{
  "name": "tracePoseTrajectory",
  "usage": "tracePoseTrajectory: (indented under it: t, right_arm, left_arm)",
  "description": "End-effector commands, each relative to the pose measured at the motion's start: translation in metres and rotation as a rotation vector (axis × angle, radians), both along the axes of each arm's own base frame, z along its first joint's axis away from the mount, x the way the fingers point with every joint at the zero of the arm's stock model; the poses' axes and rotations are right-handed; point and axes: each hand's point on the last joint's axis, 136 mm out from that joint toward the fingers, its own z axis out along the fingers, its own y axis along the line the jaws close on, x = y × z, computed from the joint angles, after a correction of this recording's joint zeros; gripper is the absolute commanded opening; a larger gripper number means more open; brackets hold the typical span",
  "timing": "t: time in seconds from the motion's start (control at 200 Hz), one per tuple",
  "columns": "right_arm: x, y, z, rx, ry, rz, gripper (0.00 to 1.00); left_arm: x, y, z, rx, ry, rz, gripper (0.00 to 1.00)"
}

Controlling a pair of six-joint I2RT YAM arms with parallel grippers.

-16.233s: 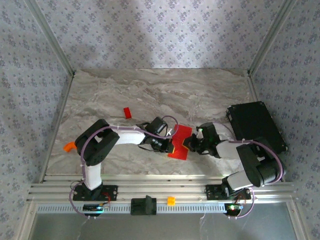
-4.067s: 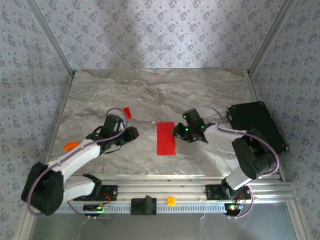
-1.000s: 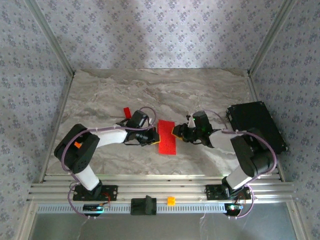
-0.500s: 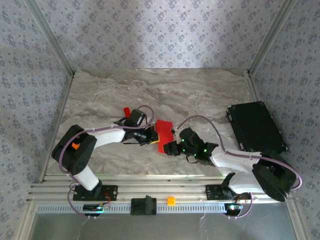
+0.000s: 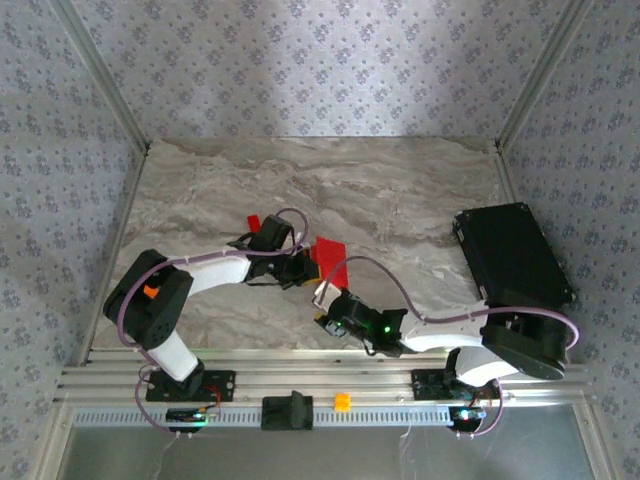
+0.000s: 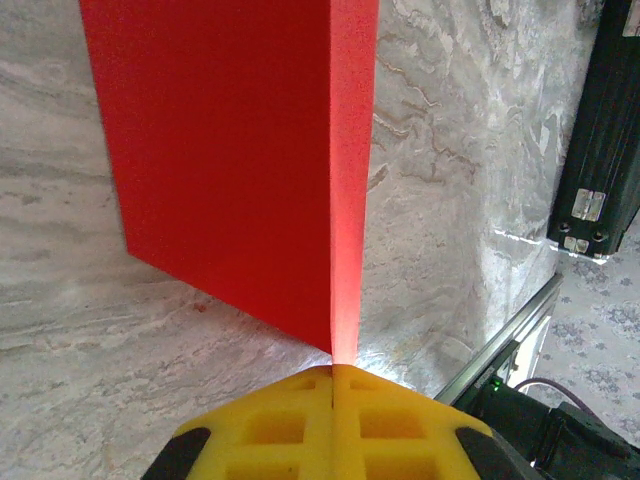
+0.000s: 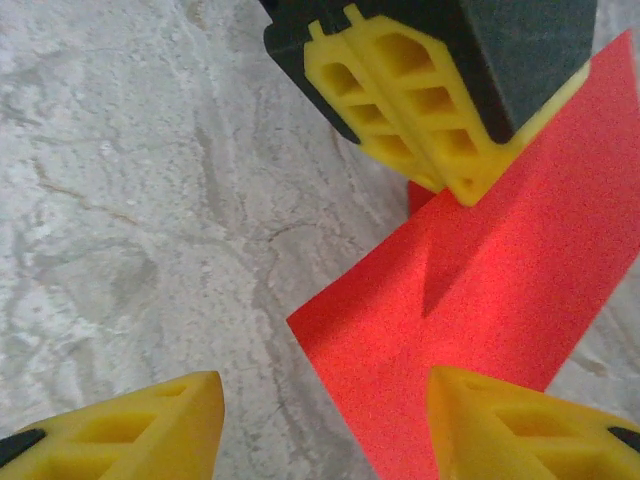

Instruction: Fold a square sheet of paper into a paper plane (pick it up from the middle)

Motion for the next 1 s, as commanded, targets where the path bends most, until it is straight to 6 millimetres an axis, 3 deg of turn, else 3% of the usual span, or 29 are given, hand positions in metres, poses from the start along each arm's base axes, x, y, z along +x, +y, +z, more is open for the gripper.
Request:
tracePoseTrajectory:
  t: [0.0, 0.235, 0.475, 0.665, 0.855, 0.994]
  right_arm:
    - [0.018, -0.005, 0.007, -0.070, -0.131, -0.077, 0.57]
    - [0.018, -0.003, 0.003, -0.126, -0.210, -0.113, 0.56]
    - [0.017, -0.011, 0.007, -0.044, -0.165, -0.140, 0.47]
    - [0.010, -0.004, 0.007, 0.006, -0.121, -0.086, 0.43]
    - [0.014, -0.007, 0.008, 0.021, -0.115, -0.111, 0.31]
    - [0.015, -0.006, 0.012, 0.056, -0.110, -0.121, 0.29]
  left_arm:
    - [0.006, -0.005, 0.014, -0.035, -0.011, 0.002, 0.01]
    - [0.006, -0.006, 0.012, -0.032, -0.009, 0.001, 0.01]
    - [0.005, -0.005, 0.009, -0.024, -0.006, 0.000, 0.01]
    - [0.005, -0.005, 0.008, -0.021, -0.007, -0.001, 0.01]
    - [0.005, -0.005, 0.008, -0.020, -0.011, -0.002, 0.01]
    - [0.004, -0.004, 0.006, -0.017, -0.008, 0.000, 0.01]
